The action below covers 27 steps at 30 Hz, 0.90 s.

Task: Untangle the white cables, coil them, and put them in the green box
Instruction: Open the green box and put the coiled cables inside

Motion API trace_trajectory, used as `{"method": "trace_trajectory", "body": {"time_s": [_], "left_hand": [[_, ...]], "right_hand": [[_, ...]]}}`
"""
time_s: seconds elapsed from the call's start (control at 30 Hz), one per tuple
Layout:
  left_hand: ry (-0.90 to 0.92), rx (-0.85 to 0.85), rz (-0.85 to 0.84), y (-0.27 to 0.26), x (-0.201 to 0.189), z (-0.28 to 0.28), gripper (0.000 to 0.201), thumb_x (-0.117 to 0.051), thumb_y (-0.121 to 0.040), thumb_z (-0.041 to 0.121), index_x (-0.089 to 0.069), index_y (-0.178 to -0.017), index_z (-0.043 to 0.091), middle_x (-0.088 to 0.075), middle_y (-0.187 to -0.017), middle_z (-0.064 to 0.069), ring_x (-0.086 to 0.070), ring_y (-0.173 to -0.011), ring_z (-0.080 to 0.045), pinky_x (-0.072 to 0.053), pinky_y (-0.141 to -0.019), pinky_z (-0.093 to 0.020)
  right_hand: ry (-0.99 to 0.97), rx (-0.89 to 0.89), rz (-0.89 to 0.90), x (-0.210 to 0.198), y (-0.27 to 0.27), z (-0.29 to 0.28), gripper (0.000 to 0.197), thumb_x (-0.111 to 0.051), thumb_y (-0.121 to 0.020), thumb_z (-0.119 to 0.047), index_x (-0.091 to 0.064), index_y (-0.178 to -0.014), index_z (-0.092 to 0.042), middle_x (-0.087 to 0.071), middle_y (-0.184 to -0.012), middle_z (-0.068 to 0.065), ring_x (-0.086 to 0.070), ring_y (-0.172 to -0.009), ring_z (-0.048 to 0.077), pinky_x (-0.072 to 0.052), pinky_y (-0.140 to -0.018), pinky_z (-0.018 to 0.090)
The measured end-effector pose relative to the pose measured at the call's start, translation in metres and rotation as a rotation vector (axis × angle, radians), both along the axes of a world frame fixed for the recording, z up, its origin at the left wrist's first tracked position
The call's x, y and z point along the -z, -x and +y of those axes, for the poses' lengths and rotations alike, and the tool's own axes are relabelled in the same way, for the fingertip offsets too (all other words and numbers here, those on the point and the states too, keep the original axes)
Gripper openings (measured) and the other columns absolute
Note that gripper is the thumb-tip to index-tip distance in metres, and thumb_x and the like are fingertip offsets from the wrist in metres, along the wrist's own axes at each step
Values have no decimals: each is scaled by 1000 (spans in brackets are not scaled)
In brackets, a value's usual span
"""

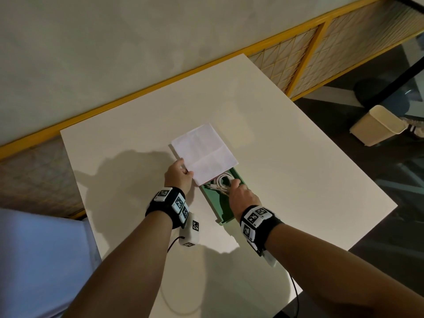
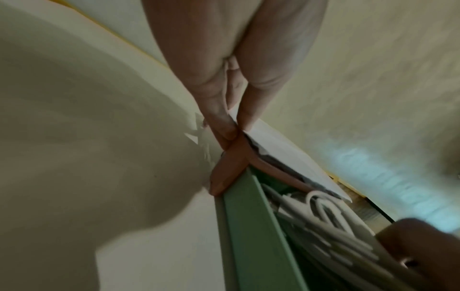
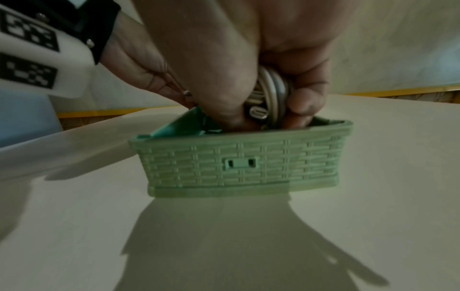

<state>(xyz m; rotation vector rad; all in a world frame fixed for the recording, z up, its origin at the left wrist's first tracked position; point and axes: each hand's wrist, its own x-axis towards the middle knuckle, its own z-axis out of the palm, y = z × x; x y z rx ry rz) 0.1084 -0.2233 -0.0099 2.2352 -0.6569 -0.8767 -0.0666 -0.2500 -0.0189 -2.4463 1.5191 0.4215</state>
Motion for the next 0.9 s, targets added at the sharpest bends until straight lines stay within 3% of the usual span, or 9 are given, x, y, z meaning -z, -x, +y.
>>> {"method": "trace_trajectory", "body": {"time_s": [0.13,0.23,0.27,0.33,0.4,0.57,0.63,0.77,0.9], "left_hand": [[10,-4,5,0,0,1,55,-60,-89,7,-44,-141,8,-66,-118,-12,-59,-115,-26,-41,-95,-25],[11,2,3,0,2,2,55,-60,-89,7,-43,-142,8,-65,-121,-12,-59,-115,-26,-42,-96,-26],[11,4,7,1,2,2,54,-60,-89,7,-44,-141,8,-65,-122,-12,-59,-115,-25,-42,-94,-25],[16,6,11,1,2,1,52,-59,-89,6,-45,-140,8,-65,-122,-12,-60,-115,-25,-40,-91,-22],[17,13,6,1,3,2,51,-59,-89,7,-47,-139,8,-66,-121,-11,-60,-115,-26,-41,-90,-22],[0,37,-5,-2,6,2,54,-60,-87,11,-47,-139,9,-66,-119,-13,-60,-114,-26,-43,-96,-28],[3,37,-8,-3,6,3,54,-60,-87,11,-47,-140,10,-68,-116,-12,-60,-113,-26,-43,-96,-28],[14,22,4,-2,6,4,56,-60,-88,11,-44,-142,10,-69,-111,-12,-61,-112,-26,-44,-97,-29],[21,-3,9,-2,4,4,53,-61,-87,10,-48,-139,10,-69,-113,-10,-62,-109,-24,-43,-89,-22]], "right_hand": [[-26,26,49,6,-7,1,37,-24,-99,-16,-37,-127,4,-64,-109,16,-67,-94,31,-54,-72,38],[-47,38,131,-4,-18,-3,40,-55,-84,-27,-59,-111,1,-71,-79,11,-70,-64,23,-54,-53,29],[-43,42,144,-5,-20,-4,42,-58,-83,-28,-58,-113,2,-71,-81,13,-70,-66,25,-54,-55,30],[-75,12,123,2,-24,-9,44,-36,-95,-18,-35,-131,7,-63,-110,21,-65,-94,34,-51,-76,38],[-8,-47,59,8,-27,-15,45,-27,-97,-15,-24,-136,5,-55,-122,21,-59,-106,36,-46,-84,42],[-156,6,-11,7,-24,-22,85,-56,-81,-35,-10,-143,-1,-45,-132,18,-46,-120,37,-38,-98,47],[-250,42,-111,4,-20,-24,93,-57,-79,-38,-2,-146,-2,-40,-137,18,-39,-126,37,-35,-103,47],[-329,103,-475,-3,0,-21,74,-55,-84,-30,-18,-143,-8,-44,-135,15,-44,-123,33,-39,-103,41],[-176,111,-692,-9,30,-10,44,-53,-90,-19,-45,-132,-8,-45,-137,13,-49,-121,28,-41,-105,39]]}}
